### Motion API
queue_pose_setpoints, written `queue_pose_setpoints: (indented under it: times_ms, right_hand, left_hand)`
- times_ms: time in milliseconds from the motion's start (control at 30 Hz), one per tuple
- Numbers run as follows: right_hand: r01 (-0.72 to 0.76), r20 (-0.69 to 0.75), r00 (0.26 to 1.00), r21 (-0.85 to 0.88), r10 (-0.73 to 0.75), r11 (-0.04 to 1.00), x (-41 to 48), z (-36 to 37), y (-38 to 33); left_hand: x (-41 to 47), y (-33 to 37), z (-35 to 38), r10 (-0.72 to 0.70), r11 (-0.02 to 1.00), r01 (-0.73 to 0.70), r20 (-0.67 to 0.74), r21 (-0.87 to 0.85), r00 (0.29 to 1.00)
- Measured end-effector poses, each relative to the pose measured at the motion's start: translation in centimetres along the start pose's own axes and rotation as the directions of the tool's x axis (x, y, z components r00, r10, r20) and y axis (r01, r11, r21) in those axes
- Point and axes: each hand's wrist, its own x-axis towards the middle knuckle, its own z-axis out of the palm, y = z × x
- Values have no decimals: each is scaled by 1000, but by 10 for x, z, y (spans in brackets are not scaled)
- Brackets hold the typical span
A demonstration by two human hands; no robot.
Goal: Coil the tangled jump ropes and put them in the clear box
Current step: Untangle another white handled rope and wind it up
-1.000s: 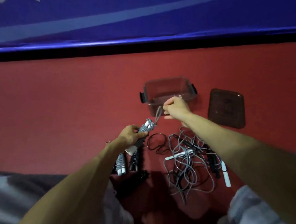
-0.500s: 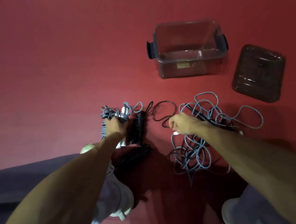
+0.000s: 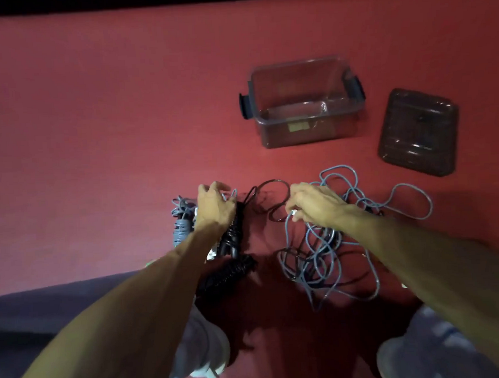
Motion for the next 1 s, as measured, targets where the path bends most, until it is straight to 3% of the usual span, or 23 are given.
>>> queue_pose_setpoints:
  times_ms: [167, 267, 367, 467, 600, 800, 900, 1000]
  right_hand:
    - [15, -130, 991, -24, -18, 1000, -39, -60, 3]
    - [32, -194, 981, 114, -9, 993, -67, -97, -4]
    - [75, -294, 956, 253, 3, 964, -95, -131, -11]
    - [126, -411, 908, 448, 79, 885, -125, -162, -21]
    - [304, -543, 829, 641, 136, 705, -157, -191, -26]
    - [399, -717, 638, 619, 280, 677, -183, -211, -18]
    - [398, -753, 561, 609, 343, 686, -186, -214, -13]
    - [359, -730, 561, 640, 391, 679, -182, -218, -15]
  left_hand:
    - [-8, 64, -10, 114, 992, -102, 178, -77, 977]
    - [-22, 109, -28, 251, 968, -231, 302, -101, 919]
    - [-43, 146, -50, 419, 895, -442, 459, -64, 783]
    - [-63, 176, -66, 576, 765, -640, 526, -78, 625]
    - [-83, 208, -84, 672, 676, -736, 385, 30, 632]
    - [-105, 244, -104, 743, 663, -748, 97, 32, 663]
    - [-116, 254, -102, 759, 650, -755, 44, -83, 649]
    - [-125, 268, -96, 706, 677, -682, -19, -277, 708]
